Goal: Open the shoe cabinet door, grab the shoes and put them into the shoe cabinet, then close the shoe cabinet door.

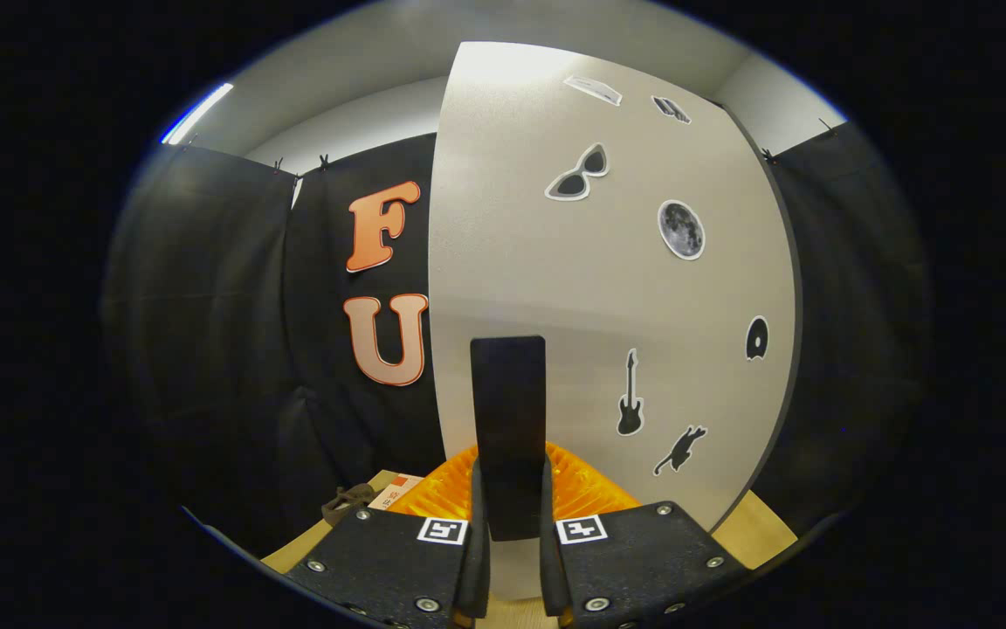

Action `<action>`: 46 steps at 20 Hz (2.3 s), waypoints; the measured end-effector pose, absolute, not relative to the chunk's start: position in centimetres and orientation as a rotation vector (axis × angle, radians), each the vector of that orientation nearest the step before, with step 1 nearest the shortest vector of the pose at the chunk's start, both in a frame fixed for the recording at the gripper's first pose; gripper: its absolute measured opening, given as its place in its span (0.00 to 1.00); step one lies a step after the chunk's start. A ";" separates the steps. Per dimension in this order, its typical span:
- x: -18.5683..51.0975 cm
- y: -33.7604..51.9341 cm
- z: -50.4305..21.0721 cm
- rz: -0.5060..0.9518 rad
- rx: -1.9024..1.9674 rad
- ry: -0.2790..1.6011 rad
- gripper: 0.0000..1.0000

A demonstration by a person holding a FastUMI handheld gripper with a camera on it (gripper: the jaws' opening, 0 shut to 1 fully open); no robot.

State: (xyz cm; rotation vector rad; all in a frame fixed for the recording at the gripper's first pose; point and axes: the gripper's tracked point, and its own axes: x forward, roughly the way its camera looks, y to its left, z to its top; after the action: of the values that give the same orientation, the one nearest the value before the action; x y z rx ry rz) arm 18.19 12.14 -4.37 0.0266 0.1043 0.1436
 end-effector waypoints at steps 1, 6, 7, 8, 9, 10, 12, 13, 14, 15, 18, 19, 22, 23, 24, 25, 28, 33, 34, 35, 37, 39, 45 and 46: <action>17.4 11.6 -4.4 0.134 0.030 0.101 0.23; 14.3 9.3 -4.4 0.104 0.040 0.104 0.23; 13.8 8.9 -4.5 0.098 0.038 0.107 0.23; 13.4 8.5 -4.4 0.092 0.039 0.107 0.23; 13.0 8.1 -4.4 0.087 0.042 0.108 0.23; 12.7 7.8 -4.4 0.082 0.044 0.108 0.23; 12.0 7.0 -4.4 0.069 0.049 0.107 0.23; 11.8 6.6 -4.4 0.065 0.049 0.104 0.22; 11.4 6.2 -4.4 0.060 0.050 0.109 0.22; 11.1 5.9 -4.5 0.061 0.048 0.111 0.22; 10.3 4.7 -4.4 0.060 0.058 0.106 0.19; 10.0 4.3 -4.5 0.052 0.056 0.108 0.18; 9.2 2.7 -4.4 0.025 0.061 0.106 0.18; 9.0 2.2 -4.4 0.018 0.067 0.105 0.18; 8.7 1.7 -4.4 0.008 0.067 0.104 0.18; 8.6 1.5 -4.4 -0.001 0.062 0.106 0.18; 8.3 0.3 -4.4 -0.028 0.044 0.105 0.18; 6.9 -2.7 -4.7 -0.073 0.053 0.103 0.17; 6.8 -3.2 -4.8 -0.085 0.056 0.103 0.17; 6.7 -3.7 -4.7 -0.100 0.064 0.098 0.17; 6.5 -5.0 -4.7 -0.116 0.070 0.088 0.13; 6.3 -6.3 -4.9 -0.135 0.080 0.090 0.12; 6.0 -10.5 -5.5 -0.213 0.090 0.093 0.12; 5.8 -11.2 -5.5 -0.219 0.101 0.089 0.12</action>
State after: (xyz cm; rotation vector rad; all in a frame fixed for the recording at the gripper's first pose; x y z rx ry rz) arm 5.80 -11.19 -5.51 0.1012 0.0888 -0.2189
